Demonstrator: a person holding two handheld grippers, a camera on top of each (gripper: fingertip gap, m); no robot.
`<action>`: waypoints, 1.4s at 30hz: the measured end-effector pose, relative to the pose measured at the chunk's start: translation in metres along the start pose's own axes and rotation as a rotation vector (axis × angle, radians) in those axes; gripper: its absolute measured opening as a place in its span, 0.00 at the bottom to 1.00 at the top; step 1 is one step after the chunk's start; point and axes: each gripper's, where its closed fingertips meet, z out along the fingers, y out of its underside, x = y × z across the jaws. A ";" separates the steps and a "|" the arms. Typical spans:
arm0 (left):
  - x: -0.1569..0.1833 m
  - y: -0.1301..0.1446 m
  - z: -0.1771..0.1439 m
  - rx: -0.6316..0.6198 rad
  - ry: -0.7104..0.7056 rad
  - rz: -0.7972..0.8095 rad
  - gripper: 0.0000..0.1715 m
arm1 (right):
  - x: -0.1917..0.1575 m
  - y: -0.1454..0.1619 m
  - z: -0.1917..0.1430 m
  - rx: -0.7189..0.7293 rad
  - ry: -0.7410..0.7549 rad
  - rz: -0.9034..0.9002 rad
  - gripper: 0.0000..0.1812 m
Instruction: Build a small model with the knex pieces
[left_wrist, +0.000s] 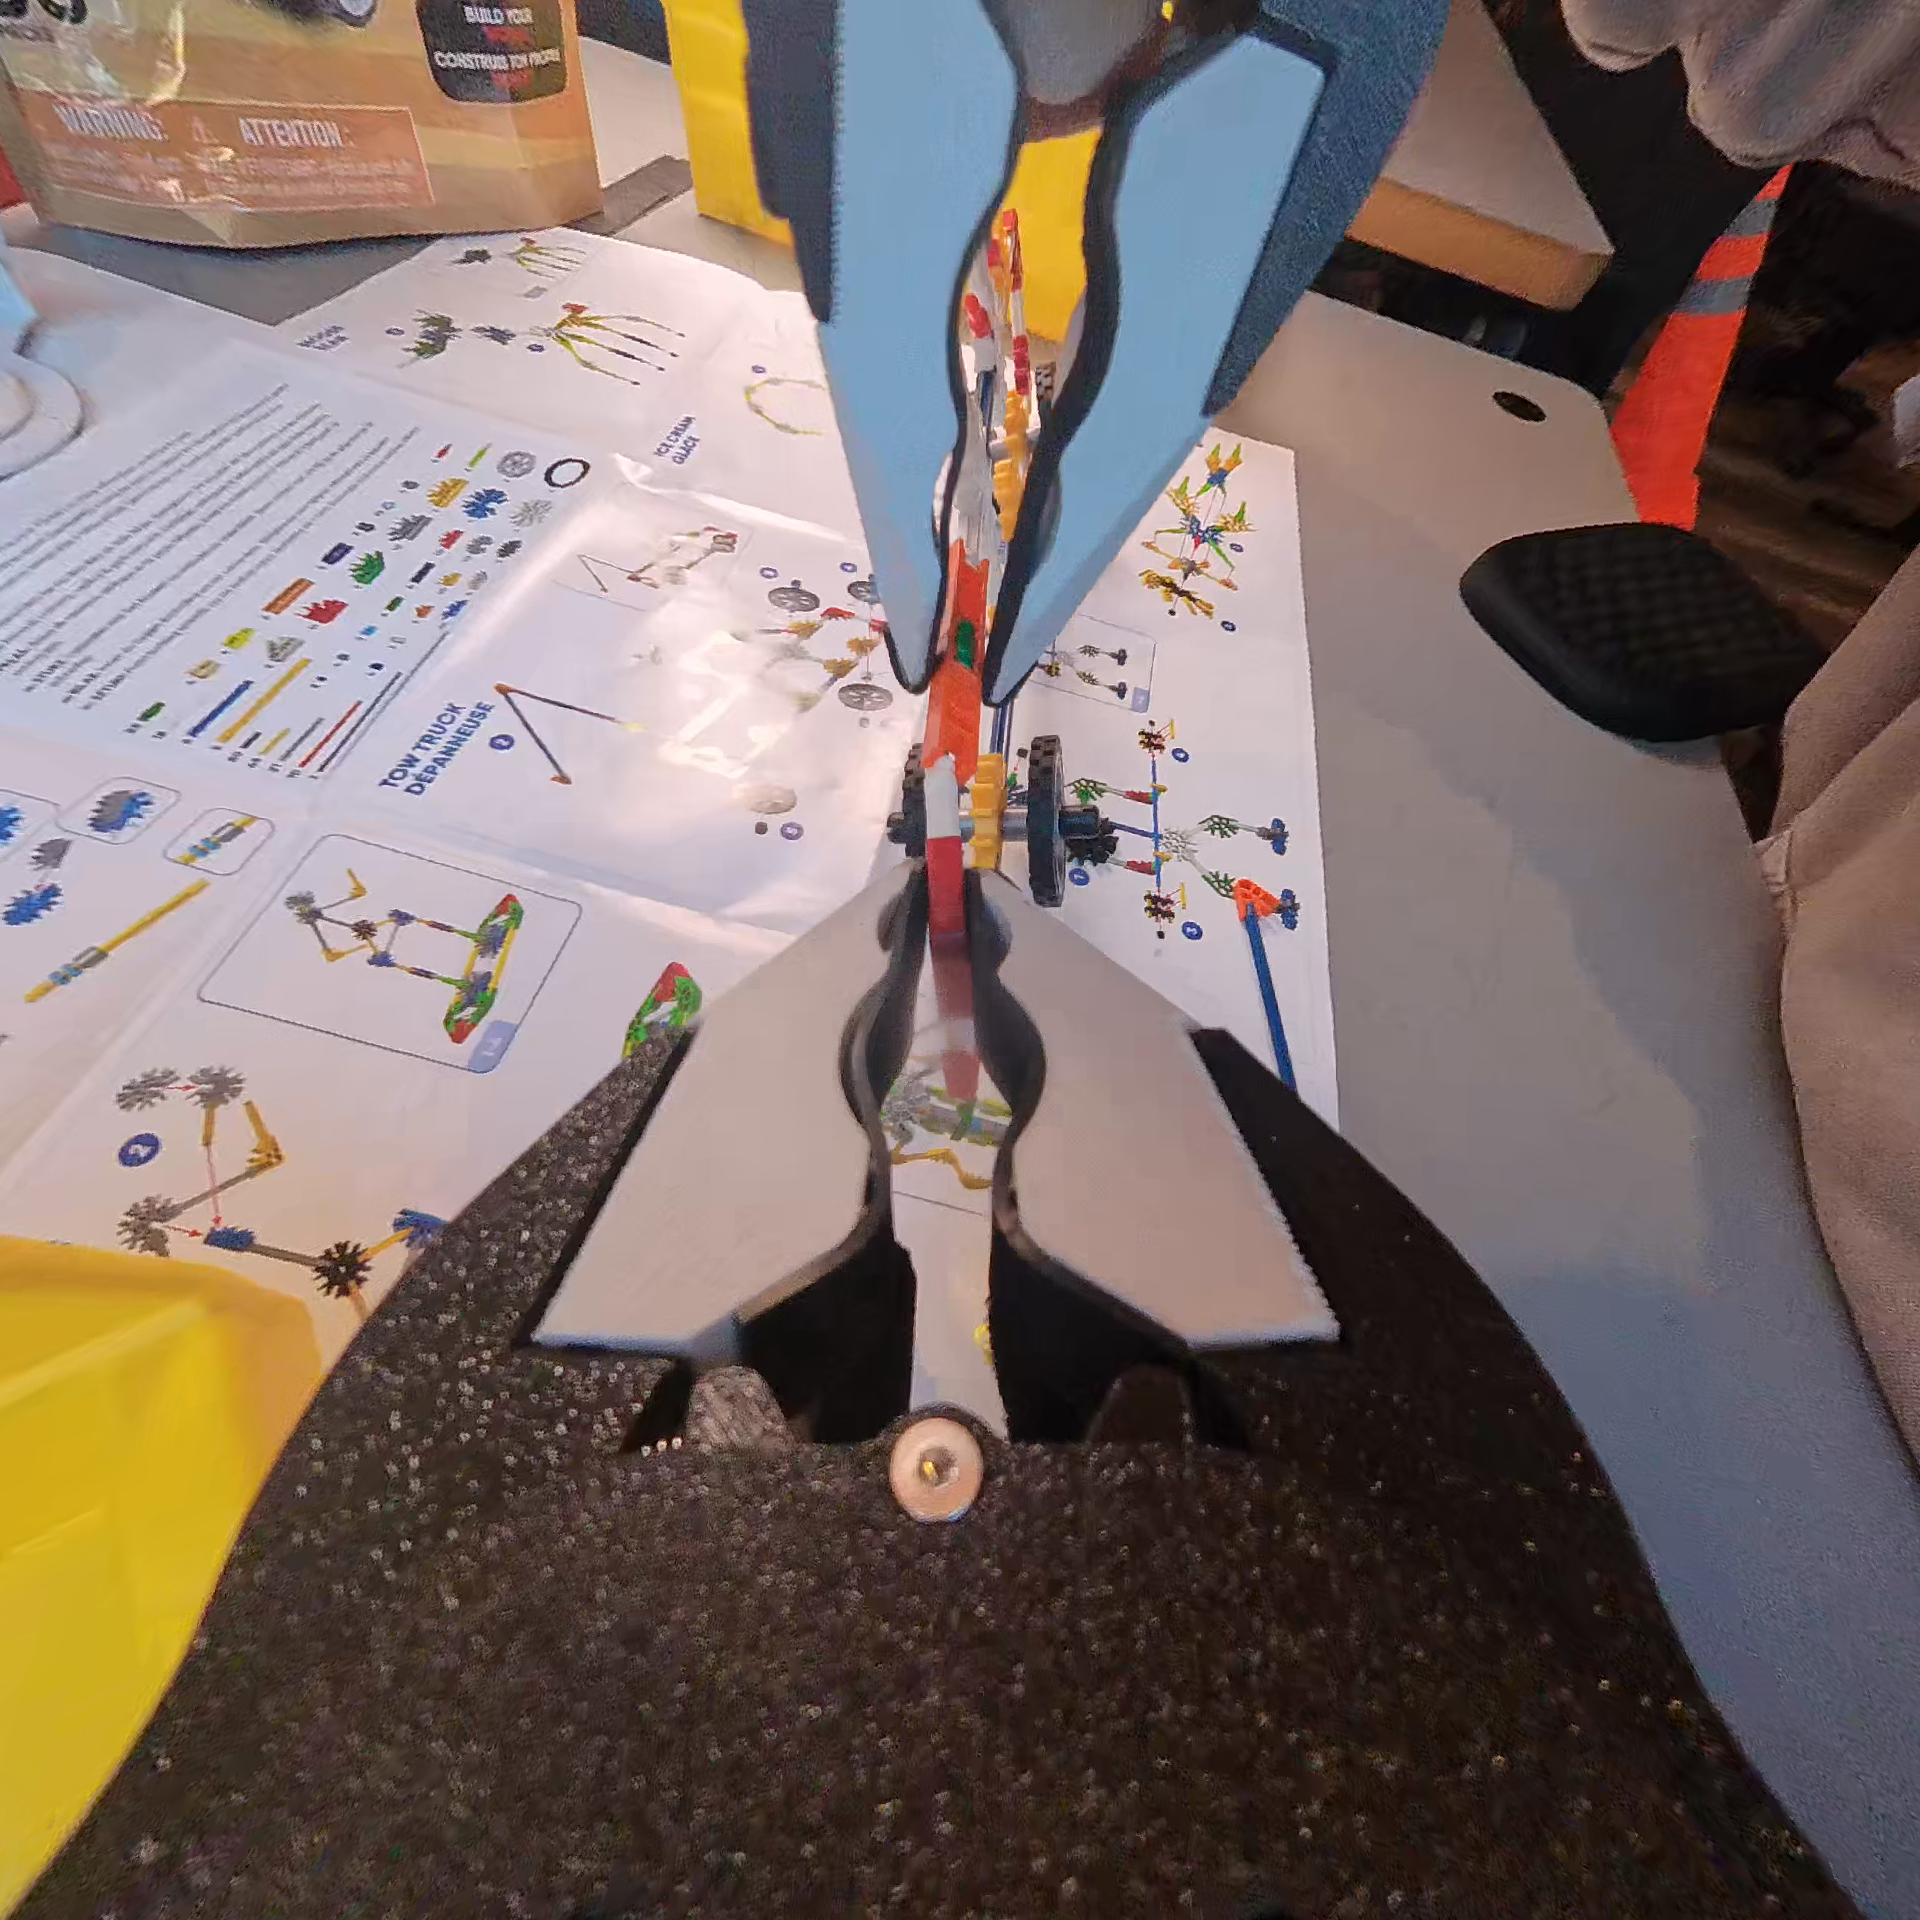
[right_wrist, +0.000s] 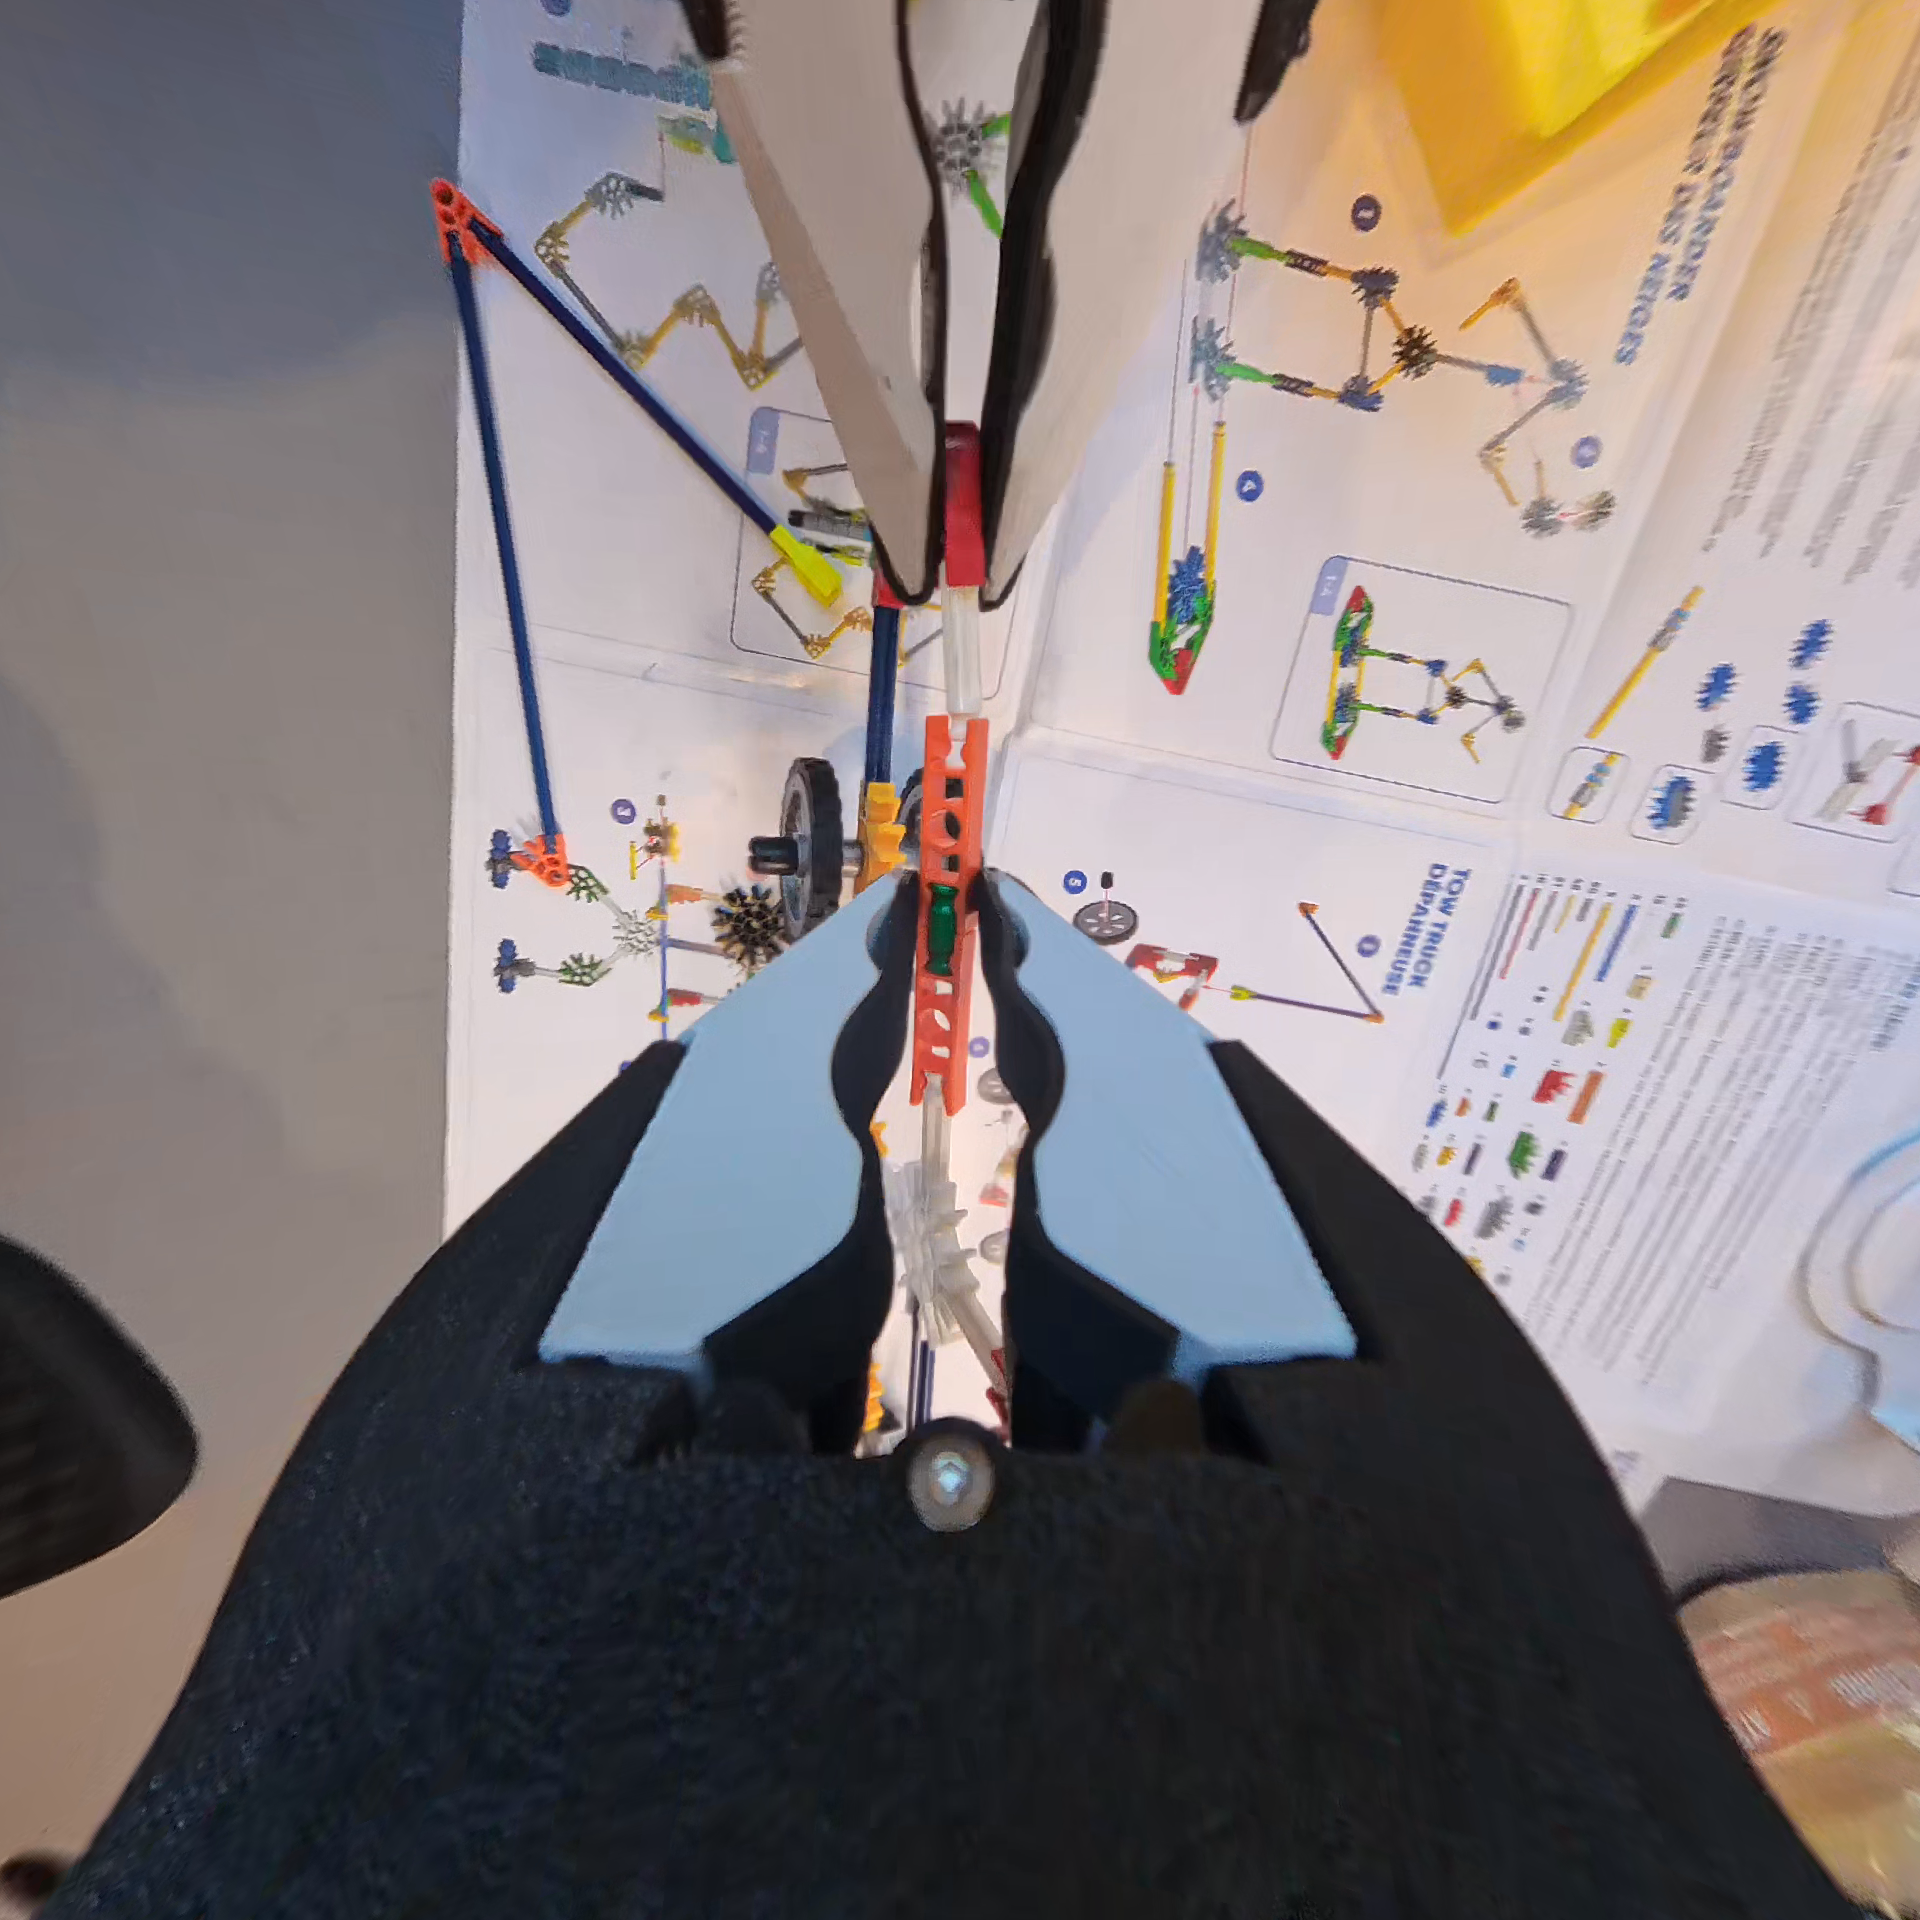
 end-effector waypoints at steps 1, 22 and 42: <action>0.001 0.000 0.000 0.005 0.011 -0.012 0.02 | 0.000 0.000 0.000 0.011 0.061 -0.026 0.05; 0.006 -0.002 0.002 0.090 0.226 -0.351 0.02 | 0.004 0.000 -0.002 0.101 0.689 -0.201 0.05; -0.049 0.053 0.005 -0.216 -0.258 -0.288 0.08 | 0.045 0.021 0.061 0.005 -0.036 0.107 0.05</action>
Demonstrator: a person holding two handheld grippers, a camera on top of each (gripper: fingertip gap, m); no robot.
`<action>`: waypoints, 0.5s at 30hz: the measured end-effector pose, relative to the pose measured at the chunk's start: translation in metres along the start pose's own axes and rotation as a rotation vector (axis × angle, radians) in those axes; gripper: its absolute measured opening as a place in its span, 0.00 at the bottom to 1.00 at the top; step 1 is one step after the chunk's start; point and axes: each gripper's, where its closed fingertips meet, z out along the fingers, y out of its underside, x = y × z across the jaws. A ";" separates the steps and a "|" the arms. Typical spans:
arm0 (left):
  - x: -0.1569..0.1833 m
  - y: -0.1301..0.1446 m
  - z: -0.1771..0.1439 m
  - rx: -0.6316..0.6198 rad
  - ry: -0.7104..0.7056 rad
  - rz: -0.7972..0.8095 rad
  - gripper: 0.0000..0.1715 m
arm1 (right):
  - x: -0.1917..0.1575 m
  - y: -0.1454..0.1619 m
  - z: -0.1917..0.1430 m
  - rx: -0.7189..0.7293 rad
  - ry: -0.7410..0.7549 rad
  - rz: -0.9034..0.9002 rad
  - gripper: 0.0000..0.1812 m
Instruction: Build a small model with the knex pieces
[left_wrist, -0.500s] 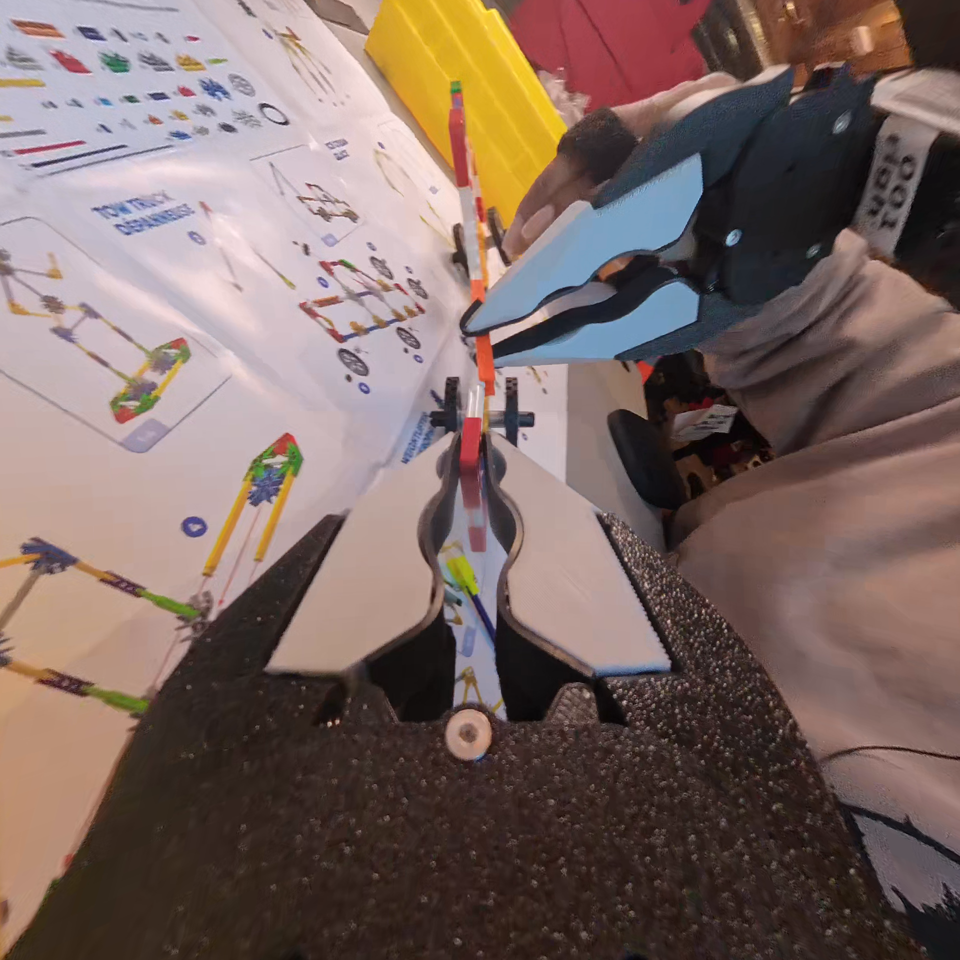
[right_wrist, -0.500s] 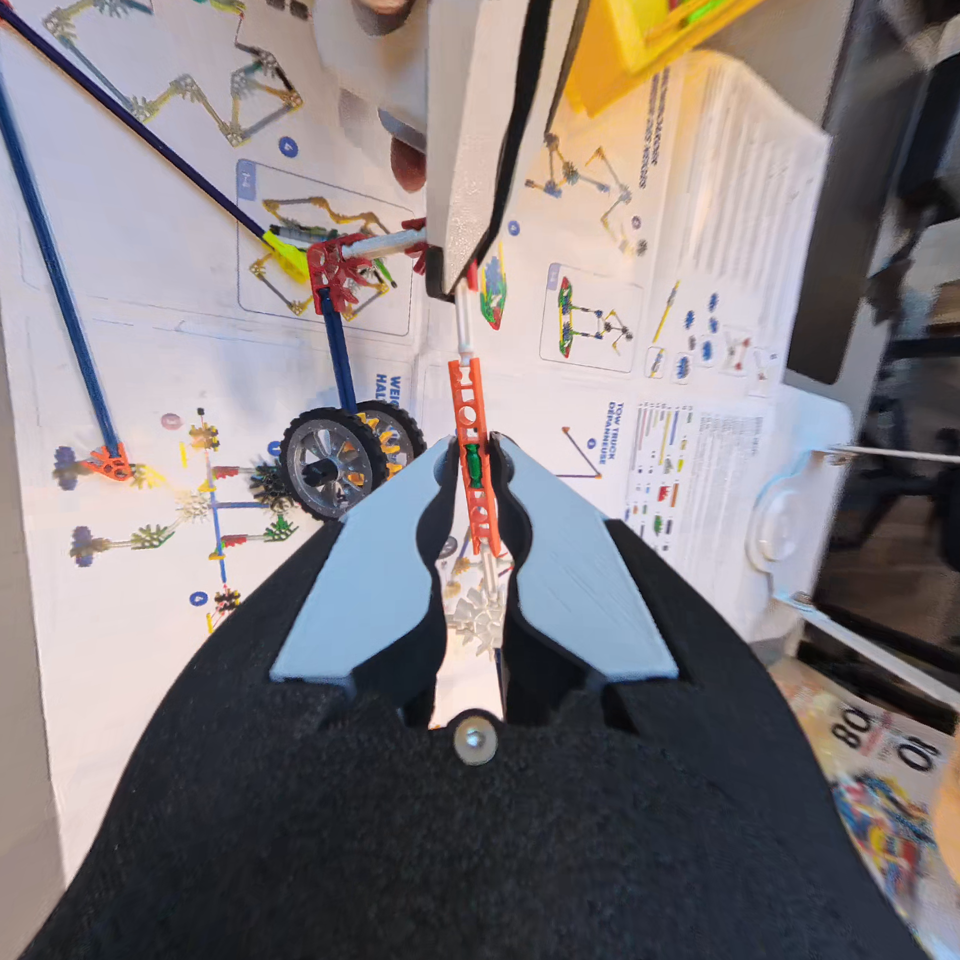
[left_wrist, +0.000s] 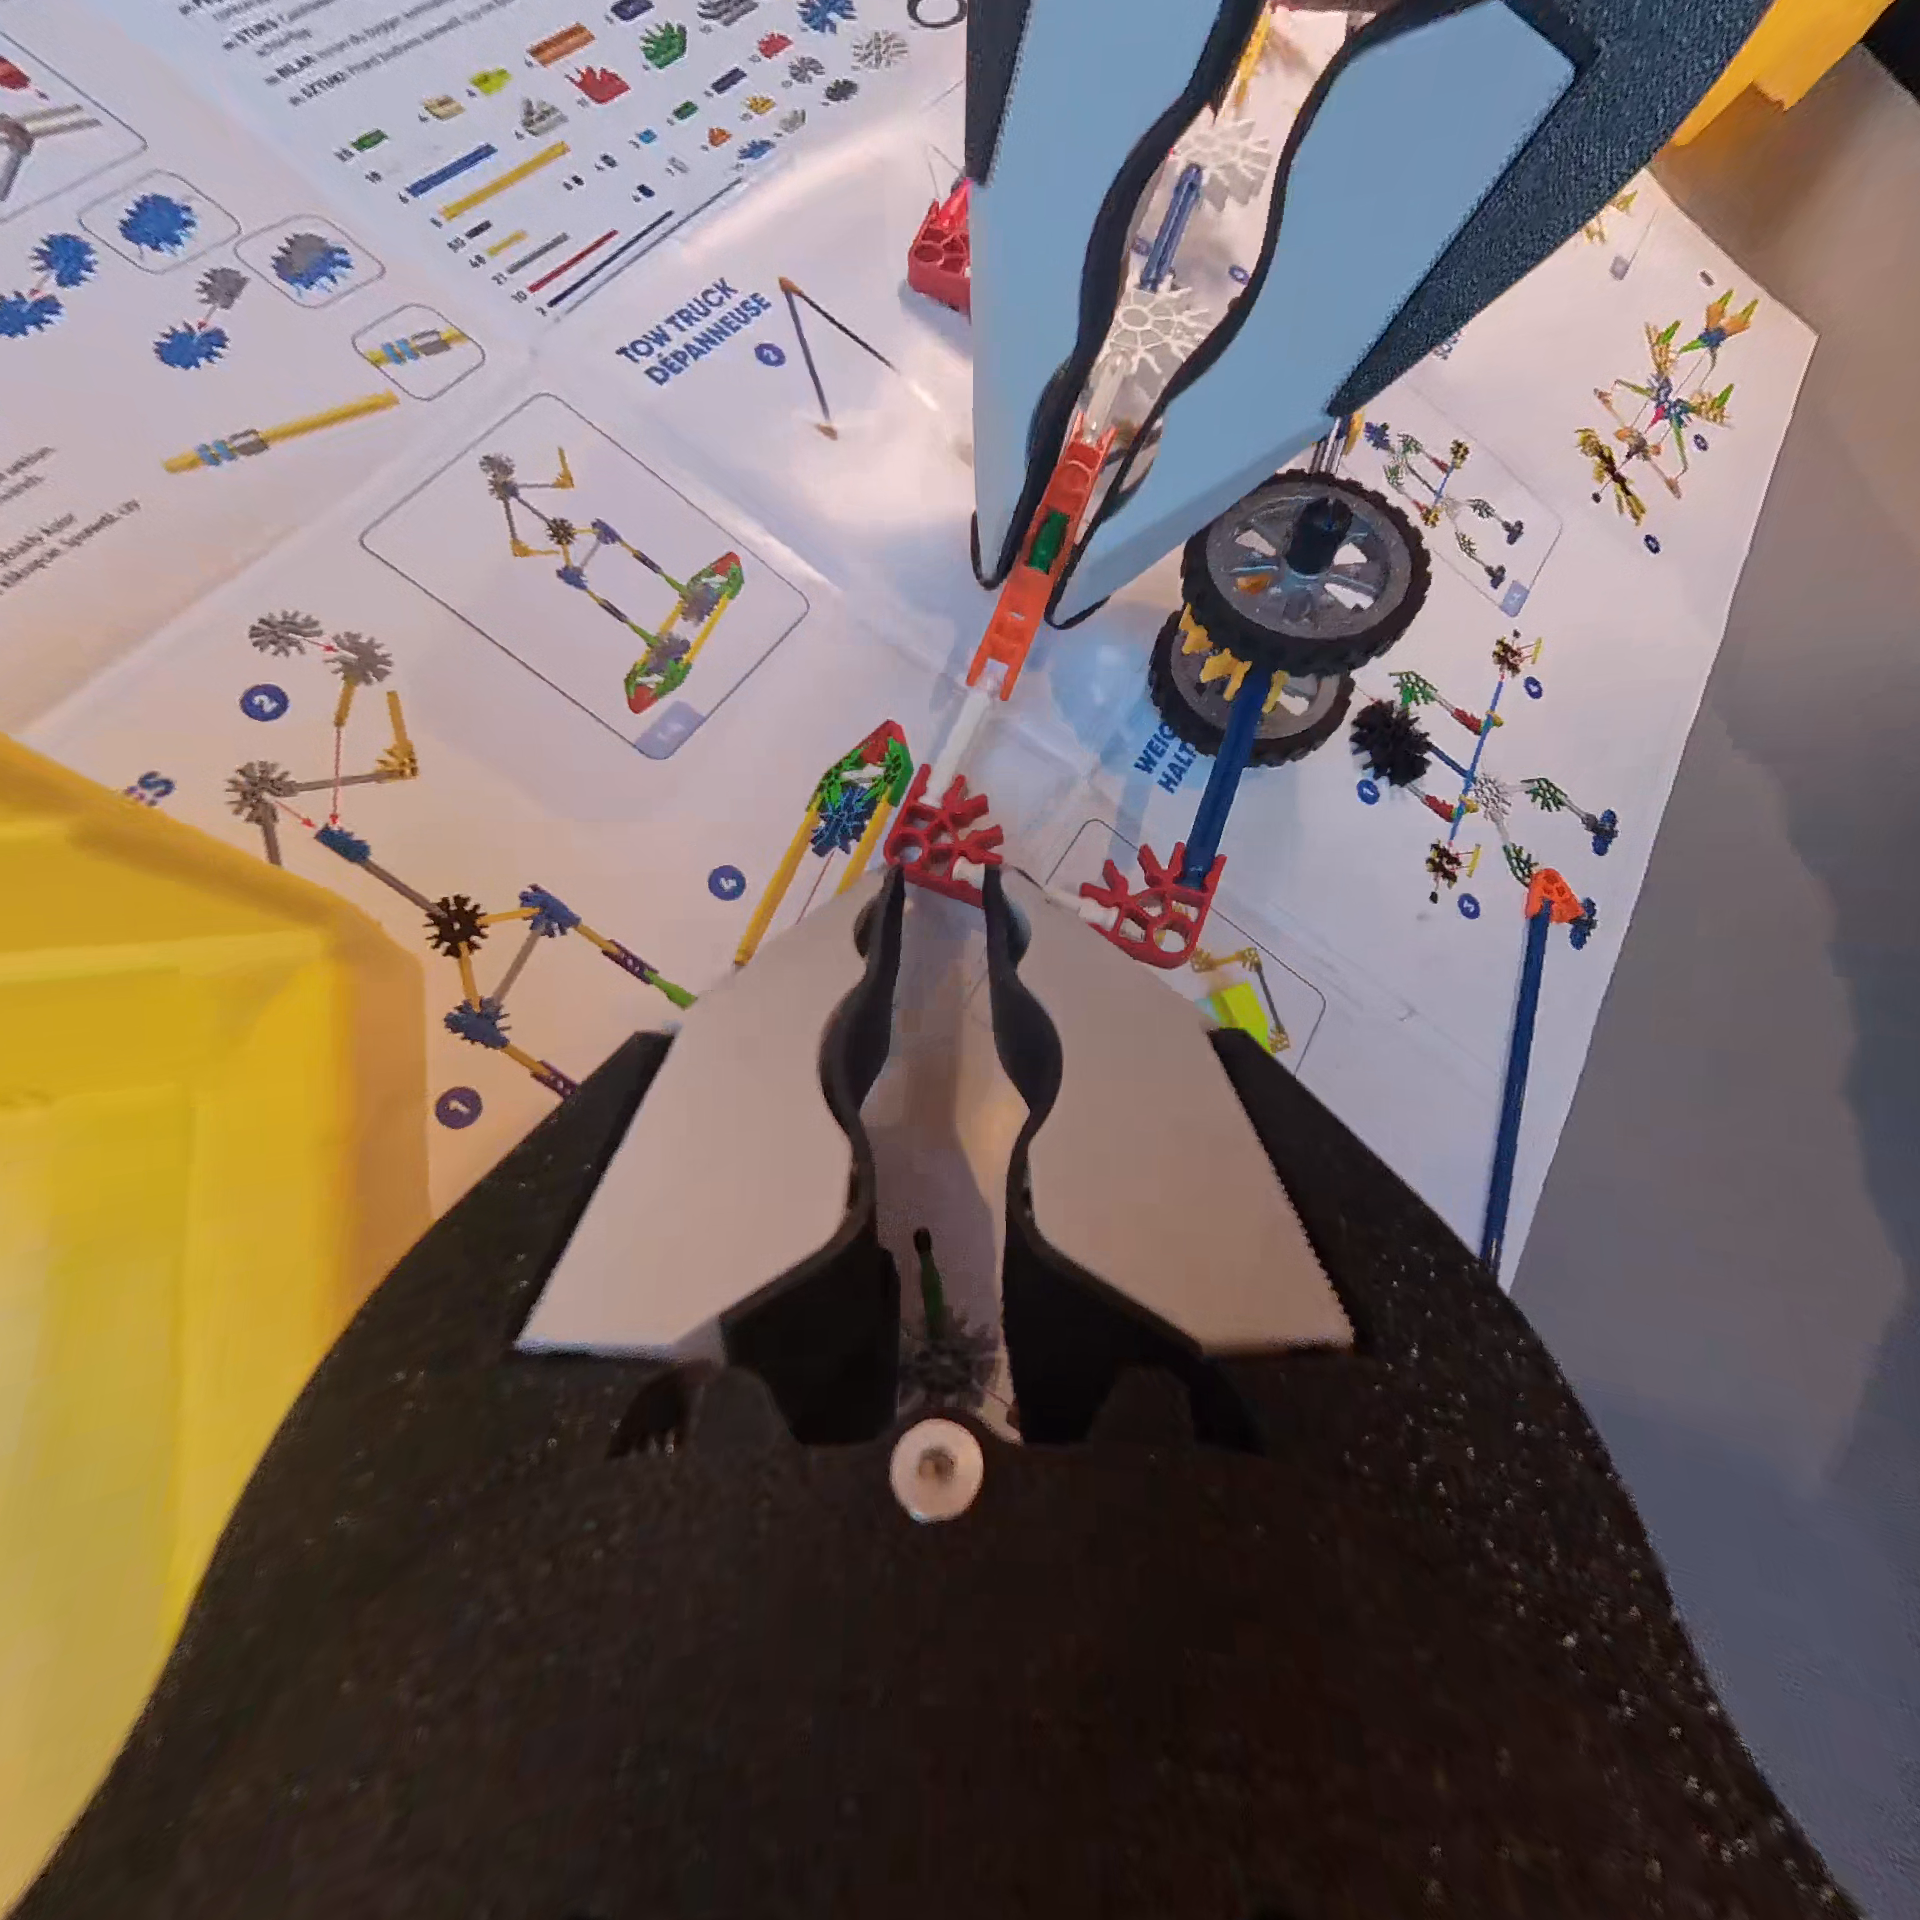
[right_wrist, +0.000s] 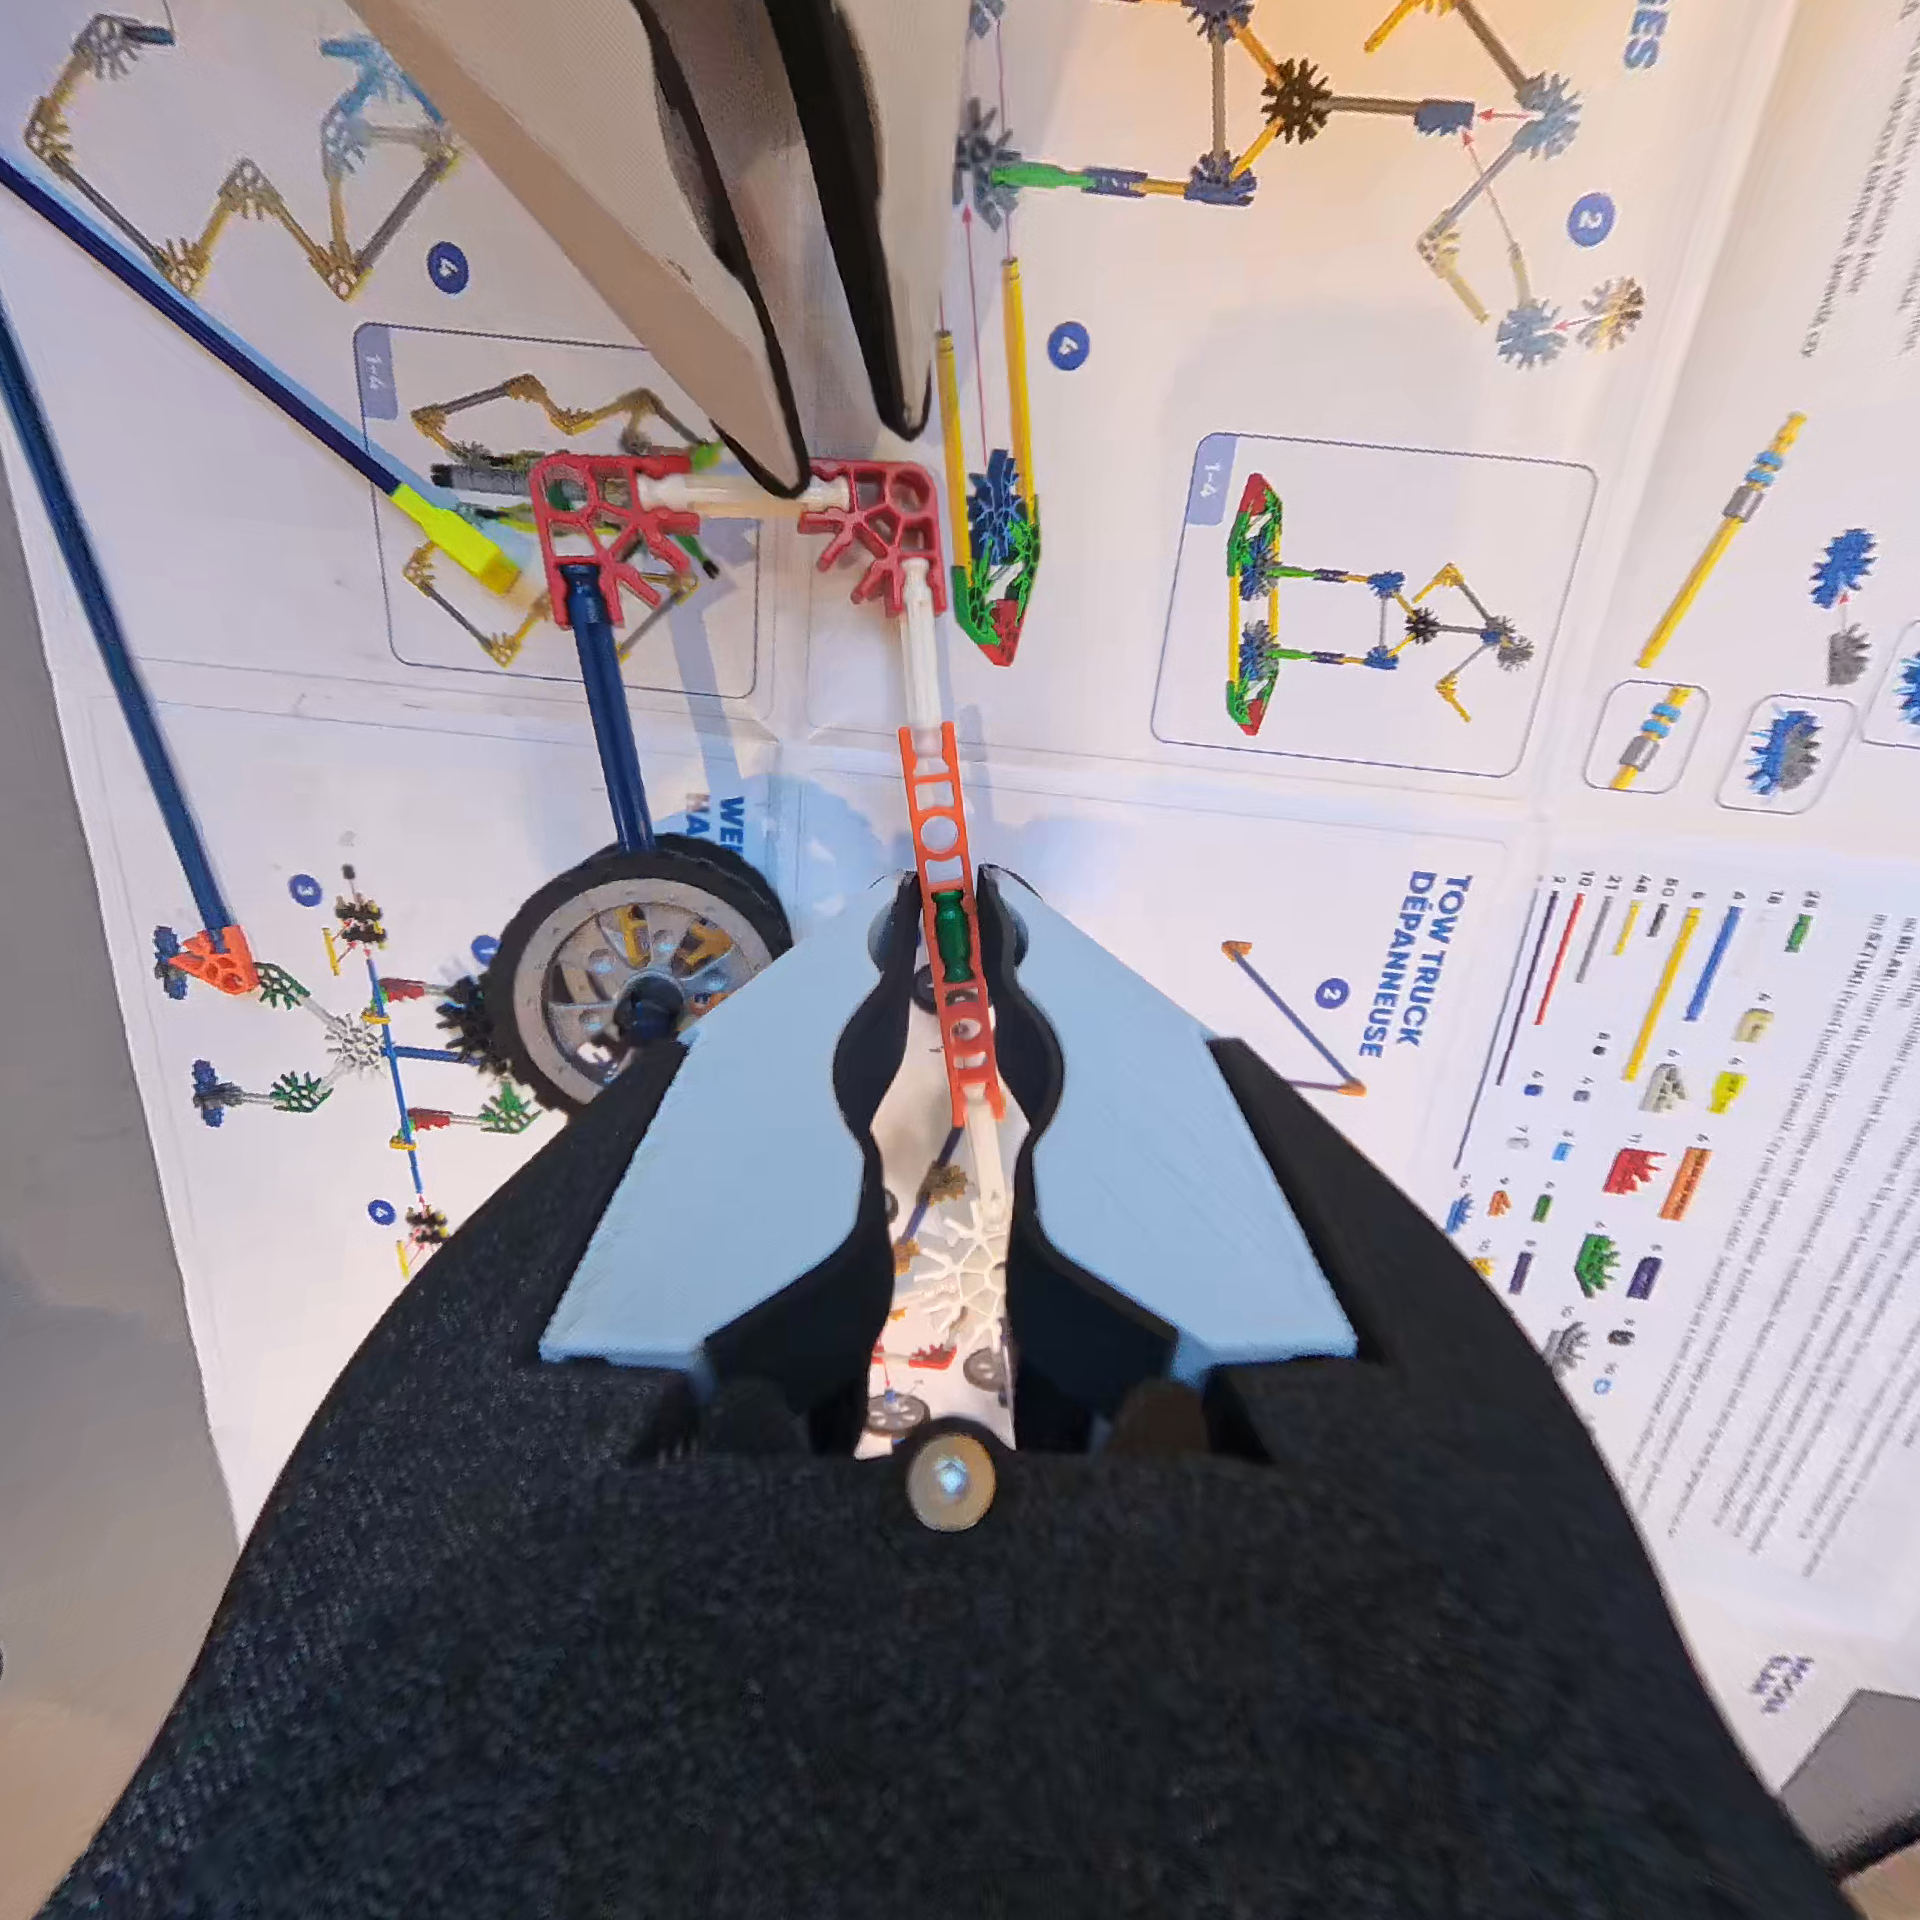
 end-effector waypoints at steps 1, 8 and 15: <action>-0.001 -0.001 0.001 0.003 0.004 -0.004 0.08 | 0.001 -0.001 0.001 0.009 -0.002 -0.002 0.05; -0.002 -0.003 0.002 0.022 0.031 -0.035 0.09 | 0.005 -0.002 -0.010 0.056 0.006 -0.005 0.09; 0.020 0.005 -0.013 -0.024 0.203 -0.159 0.16 | 0.000 -0.007 -0.016 0.081 -0.003 -0.050 0.02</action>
